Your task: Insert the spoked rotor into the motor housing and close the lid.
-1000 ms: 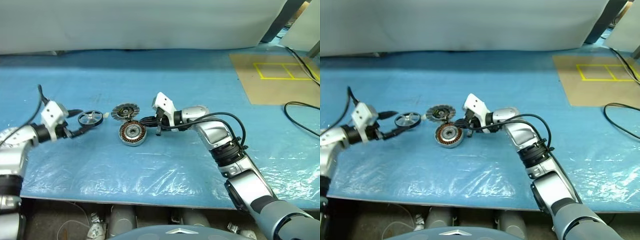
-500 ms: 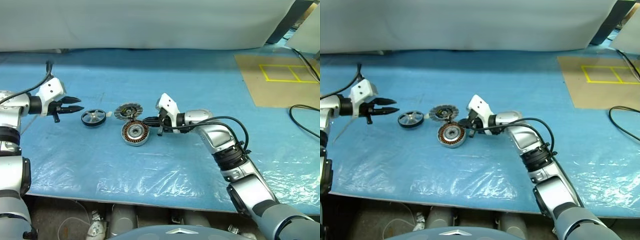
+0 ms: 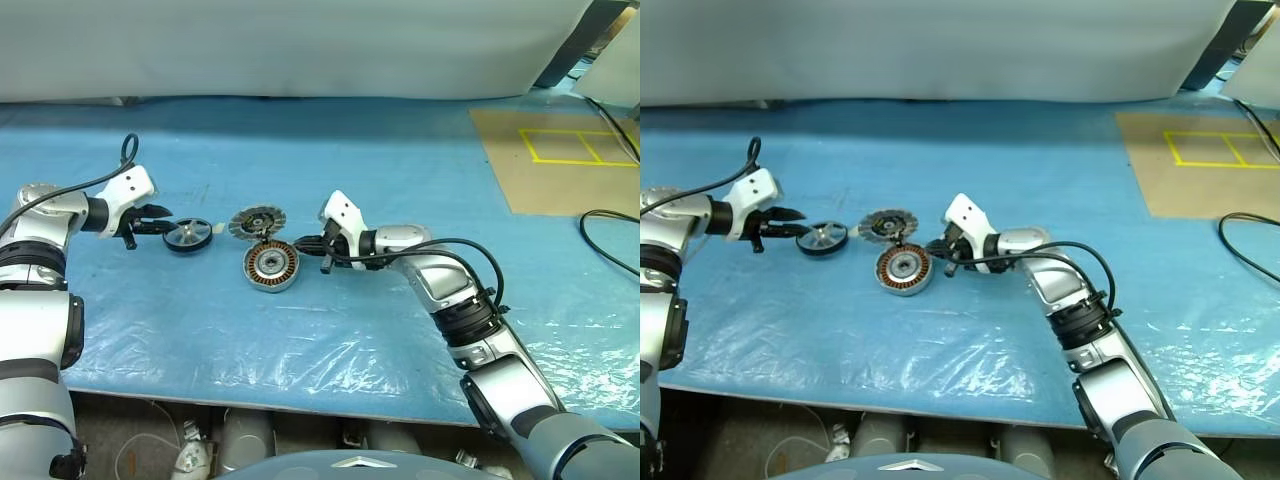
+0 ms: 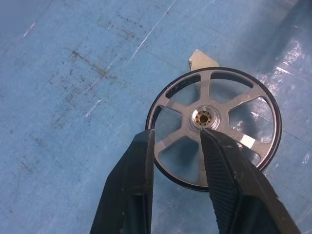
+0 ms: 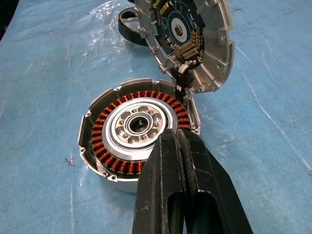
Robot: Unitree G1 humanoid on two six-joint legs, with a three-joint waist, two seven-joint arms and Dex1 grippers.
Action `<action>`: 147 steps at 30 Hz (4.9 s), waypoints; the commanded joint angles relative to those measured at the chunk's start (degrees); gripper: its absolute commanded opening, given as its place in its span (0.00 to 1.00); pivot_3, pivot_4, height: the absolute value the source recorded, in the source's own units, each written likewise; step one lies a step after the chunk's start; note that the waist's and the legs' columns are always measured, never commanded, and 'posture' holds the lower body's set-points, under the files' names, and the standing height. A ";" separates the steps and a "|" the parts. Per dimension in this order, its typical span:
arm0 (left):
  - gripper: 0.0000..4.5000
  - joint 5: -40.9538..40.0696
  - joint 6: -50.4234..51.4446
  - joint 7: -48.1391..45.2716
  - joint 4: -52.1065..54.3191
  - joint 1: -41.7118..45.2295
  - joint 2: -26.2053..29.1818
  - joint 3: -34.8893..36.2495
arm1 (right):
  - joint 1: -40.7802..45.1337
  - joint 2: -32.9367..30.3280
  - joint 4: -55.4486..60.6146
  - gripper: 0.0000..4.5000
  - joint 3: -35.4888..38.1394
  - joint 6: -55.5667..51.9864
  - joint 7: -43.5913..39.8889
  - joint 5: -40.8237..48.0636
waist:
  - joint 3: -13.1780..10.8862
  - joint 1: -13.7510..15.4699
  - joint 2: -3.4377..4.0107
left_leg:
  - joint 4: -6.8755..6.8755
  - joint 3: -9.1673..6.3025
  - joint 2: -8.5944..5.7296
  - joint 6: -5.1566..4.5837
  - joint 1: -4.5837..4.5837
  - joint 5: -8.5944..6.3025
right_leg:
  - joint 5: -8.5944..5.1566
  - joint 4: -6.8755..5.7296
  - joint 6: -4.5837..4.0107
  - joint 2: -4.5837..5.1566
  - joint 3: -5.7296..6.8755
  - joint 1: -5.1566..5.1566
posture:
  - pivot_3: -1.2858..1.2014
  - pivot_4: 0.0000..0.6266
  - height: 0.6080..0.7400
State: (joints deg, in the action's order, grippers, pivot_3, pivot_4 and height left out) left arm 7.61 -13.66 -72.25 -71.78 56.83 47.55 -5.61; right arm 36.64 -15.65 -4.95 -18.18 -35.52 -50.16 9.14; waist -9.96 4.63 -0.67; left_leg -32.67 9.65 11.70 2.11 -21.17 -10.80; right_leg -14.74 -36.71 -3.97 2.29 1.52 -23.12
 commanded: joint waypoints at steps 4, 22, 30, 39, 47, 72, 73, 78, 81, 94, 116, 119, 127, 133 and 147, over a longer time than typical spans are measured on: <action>0.34 -0.79 2.41 -0.39 -0.04 2.17 -0.34 1.48 | -0.64 -0.37 2.41 0.00 0.66 0.86 0.61 0.55 | -0.01 0.04 -0.01 | 0.00 -0.01 0.01 0.00 -0.01 0.00 | 0.00 0.00 0.00 0.00 0.00 0.00 | 0.52 0.24 1.00; 0.34 -0.20 3.85 -0.31 -0.06 0.02 -2.65 1.40 | -1.52 -0.46 2.47 0.00 0.04 0.96 1.99 0.10 | -0.02 0.85 -0.02 | 0.00 -0.02 0.00 0.00 -0.02 0.00 | 0.00 0.01 0.00 0.01 0.01 0.00 | 0.52 0.24 1.00; 0.34 -1.15 5.11 -1.49 0.23 -1.09 -3.62 2.03 | -1.45 -0.33 1.86 0.00 -0.03 1.63 2.69 -0.20 | -0.01 0.85 -0.02 | 0.00 -0.02 -0.01 0.00 0.02 0.00 | 0.00 0.00 0.00 0.01 0.01 0.03 | 0.52 0.24 1.00; 0.34 -1.82 5.49 -1.16 0.61 -1.47 -3.31 2.77 | -1.29 -0.35 1.49 0.00 -0.06 2.00 2.95 -0.23 | -0.02 0.87 -0.01 | 0.00 -0.02 -0.01 0.00 0.03 0.00 | 0.00 0.00 0.00 0.01 0.01 0.03 | 0.52 0.24 1.00; 0.34 -2.67 6.40 -2.19 0.64 -1.21 -3.07 3.98 | -0.87 -0.09 0.52 0.00 -0.04 2.69 3.18 -0.43 | -0.02 0.87 -0.01 | 0.00 -0.02 -0.01 0.00 0.02 0.00 | 0.00 0.01 0.00 0.02 0.01 0.03 | 0.52 0.24 1.00; 0.61 -1.64 6.37 1.16 1.78 -3.73 -3.20 3.00 | -0.49 0.06 -0.49 0.00 0.20 3.53 3.14 -0.89 | -0.02 0.86 -0.02 | 0.04 -0.02 -0.01 0.00 0.03 0.00 | 0.00 0.04 0.00 0.01 0.02 0.03 | 0.52 0.24 1.00; 0.61 -1.74 6.32 1.29 1.74 -3.65 -3.37 3.02 | -0.50 0.05 -0.49 0.00 0.23 3.52 3.17 -0.89 | -0.02 0.86 -0.02 | 0.04 -0.02 -0.01 0.00 0.04 0.00 | 0.00 0.03 0.00 0.01 0.02 0.03 | 0.52 0.24 1.00; 0.49 -2.61 7.11 0.95 1.54 -3.17 -3.89 3.66 | -0.51 0.03 -0.39 0.00 0.34 3.54 3.34 -0.92 | -0.02 0.89 -0.01 | 0.04 -0.02 -0.01 0.00 0.03 0.00 | 0.00 0.03 0.00 0.02 0.02 0.03 | 0.52 0.24 1.00; 0.30 -2.91 7.52 -0.06 1.67 -3.11 -3.97 3.78 | -0.53 -0.05 -0.51 0.00 0.37 3.71 3.33 -0.93 | -0.02 0.97 0.02 | 0.04 -0.02 -0.02 0.00 0.05 0.00 | 0.00 0.02 0.00 0.02 0.02 0.04 | 0.52 0.24 1.00; 0.29 -15.84 14.55 -9.97 21.26 -15.88 -3.57 10.92 | -1.35 -1.28 2.42 0.00 3.28 2.00 2.27 1.92 | -0.02 0.93 0.01 | 0.12 0.00 -0.05 0.00 0.02 0.00 | 0.00 0.09 0.00 0.06 0.02 0.03 | 0.52 0.24 1.00; 0.29 -40.62 42.35 17.87 88.61 -57.51 -16.33 20.62 | -7.39 -7.69 3.41 0.00 2.44 15.29 -8.10 2.34 | -0.09 0.43 0.00 | 0.24 0.28 0.03 -0.07 0.11 0.00 | -0.19 0.45 -0.28 -0.06 -0.09 0.08 | 0.52 0.24 1.00; 0.29 -40.02 41.48 18.95 88.27 -56.93 -17.41 18.60 | -8.02 -7.89 4.38 0.00 2.14 15.03 -9.37 3.07 | -0.09 0.19 0.00 | 0.23 0.24 0.05 -0.07 0.05 0.01 | -0.13 0.51 -0.18 -0.11 -0.09 0.07 | 0.52 0.24 1.00; 0.29 -38.59 38.51 20.96 85.17 -53.12 -19.16 15.31 | -9.33 -9.38 4.09 0.00 0.11 17.81 -10.70 0.63 | -0.09 -0.63 -0.01 | 0.24 0.17 0.03 -0.07 0.06 0.01 | -0.04 0.49 -0.03 -0.11 -0.08 0.08 | 0.52 0.24 1.00; 0.29 -38.22 37.67 22.12 85.01 -53.01 -19.96 13.85 | -9.88 -9.83 4.83 0.00 0.31 17.03 -10.65 0.75 | -0.09 -0.62 0.00 | 0.18 0.18 0.03 -0.07 0.07 0.01 | -0.05 0.49 -0.06 -0.09 -0.08 0.12 | 0.52 0.24 1.00; 0.29 -45.10 43.15 23.86 88.40 -52.11 -19.28 15.91 | -10.43 -9.88 4.62 0.00 -0.74 16.31 -10.66 0.12 | -0.09 -0.68 0.00 | 0.09 0.18 0.04 -0.08 0.09 0.01 | -0.10 0.39 -0.14 -0.10 -0.09 0.12 | 0.52 0.24 1.00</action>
State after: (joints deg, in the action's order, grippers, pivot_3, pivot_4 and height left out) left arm -36.18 29.50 -48.52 14.39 4.44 27.75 8.90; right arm 26.01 -25.33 -2.48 -18.85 -19.45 -60.53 9.09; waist -10.05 3.95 -0.67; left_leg -32.58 9.83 11.75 2.04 -21.09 -10.79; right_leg -14.84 -36.31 -4.12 2.19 1.43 -23.00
